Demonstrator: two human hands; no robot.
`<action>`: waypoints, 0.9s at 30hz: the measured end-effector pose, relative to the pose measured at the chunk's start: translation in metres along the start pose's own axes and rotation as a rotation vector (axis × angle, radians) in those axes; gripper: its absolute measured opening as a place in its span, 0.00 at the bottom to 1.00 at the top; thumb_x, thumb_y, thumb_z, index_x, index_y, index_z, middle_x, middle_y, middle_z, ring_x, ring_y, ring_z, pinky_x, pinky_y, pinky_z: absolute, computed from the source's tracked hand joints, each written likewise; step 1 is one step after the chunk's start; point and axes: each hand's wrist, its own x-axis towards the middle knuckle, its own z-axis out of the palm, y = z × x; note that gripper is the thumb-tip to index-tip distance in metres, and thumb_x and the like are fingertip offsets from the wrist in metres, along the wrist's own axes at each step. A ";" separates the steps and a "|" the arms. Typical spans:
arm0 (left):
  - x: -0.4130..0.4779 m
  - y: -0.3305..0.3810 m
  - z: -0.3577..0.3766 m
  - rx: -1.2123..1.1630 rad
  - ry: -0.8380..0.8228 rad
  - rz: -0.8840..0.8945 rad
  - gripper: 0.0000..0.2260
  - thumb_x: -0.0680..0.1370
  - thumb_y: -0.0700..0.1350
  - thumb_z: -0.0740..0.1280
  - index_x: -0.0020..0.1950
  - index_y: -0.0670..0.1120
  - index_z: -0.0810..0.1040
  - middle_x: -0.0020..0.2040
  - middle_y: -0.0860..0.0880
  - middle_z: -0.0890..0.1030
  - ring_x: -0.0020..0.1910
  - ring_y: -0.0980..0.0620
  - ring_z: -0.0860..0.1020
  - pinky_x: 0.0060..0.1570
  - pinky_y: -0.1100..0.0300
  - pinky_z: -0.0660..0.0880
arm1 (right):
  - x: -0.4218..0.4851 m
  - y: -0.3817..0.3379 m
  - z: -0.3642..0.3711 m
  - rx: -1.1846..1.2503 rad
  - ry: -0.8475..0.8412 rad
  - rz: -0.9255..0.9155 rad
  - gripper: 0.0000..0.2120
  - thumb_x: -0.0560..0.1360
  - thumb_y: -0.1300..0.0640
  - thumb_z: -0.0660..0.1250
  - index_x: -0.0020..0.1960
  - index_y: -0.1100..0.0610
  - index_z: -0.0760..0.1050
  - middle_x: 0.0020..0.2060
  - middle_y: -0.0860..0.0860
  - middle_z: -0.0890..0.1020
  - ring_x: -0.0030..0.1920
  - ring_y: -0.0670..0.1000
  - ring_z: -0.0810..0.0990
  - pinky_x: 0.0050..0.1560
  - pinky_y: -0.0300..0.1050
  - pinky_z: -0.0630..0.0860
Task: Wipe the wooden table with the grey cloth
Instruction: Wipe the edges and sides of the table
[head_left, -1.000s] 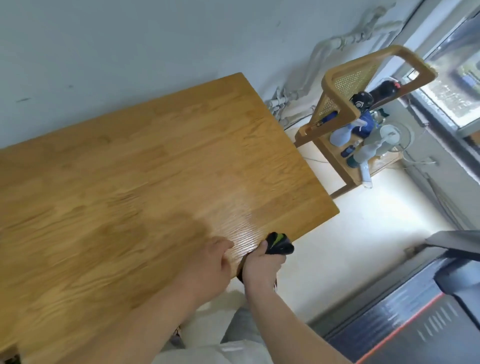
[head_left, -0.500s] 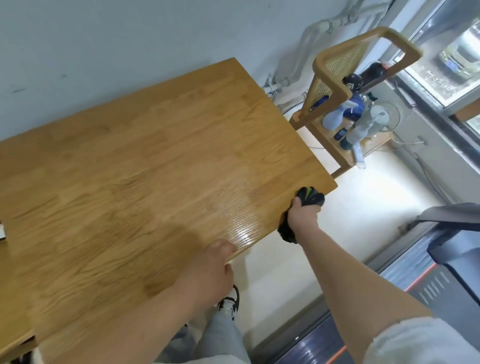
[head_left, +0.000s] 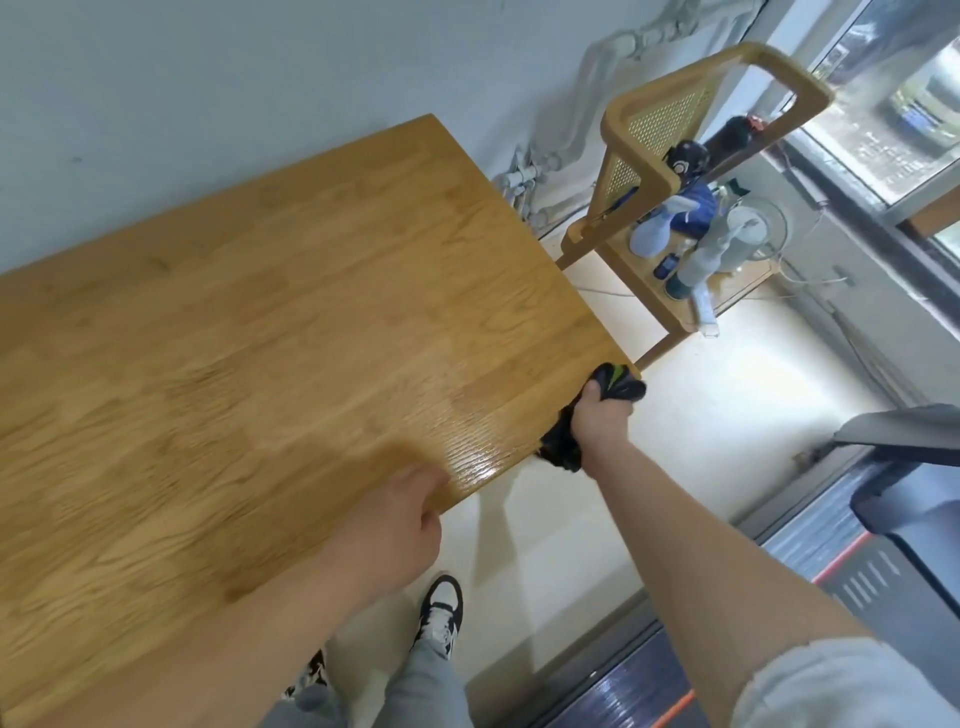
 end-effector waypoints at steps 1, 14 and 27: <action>0.001 0.001 0.001 0.000 0.003 0.002 0.21 0.81 0.43 0.61 0.75 0.52 0.70 0.75 0.53 0.71 0.71 0.52 0.71 0.65 0.63 0.67 | 0.012 -0.007 -0.007 -0.021 0.019 -0.010 0.36 0.83 0.43 0.59 0.81 0.58 0.47 0.74 0.59 0.68 0.70 0.65 0.71 0.69 0.64 0.71; -0.041 -0.069 -0.003 -0.029 -0.047 -0.024 0.20 0.81 0.43 0.60 0.74 0.48 0.71 0.69 0.49 0.74 0.64 0.50 0.76 0.63 0.54 0.73 | -0.130 0.101 0.095 -0.175 0.086 -0.090 0.36 0.85 0.48 0.57 0.82 0.60 0.41 0.78 0.64 0.60 0.72 0.68 0.68 0.71 0.61 0.69; -0.144 -0.234 -0.033 0.088 -0.052 0.079 0.13 0.77 0.42 0.61 0.60 0.47 0.79 0.54 0.53 0.75 0.49 0.52 0.75 0.40 0.61 0.73 | -0.325 0.233 0.215 -0.299 -0.161 0.076 0.26 0.85 0.46 0.56 0.75 0.62 0.59 0.64 0.63 0.74 0.61 0.61 0.76 0.60 0.54 0.74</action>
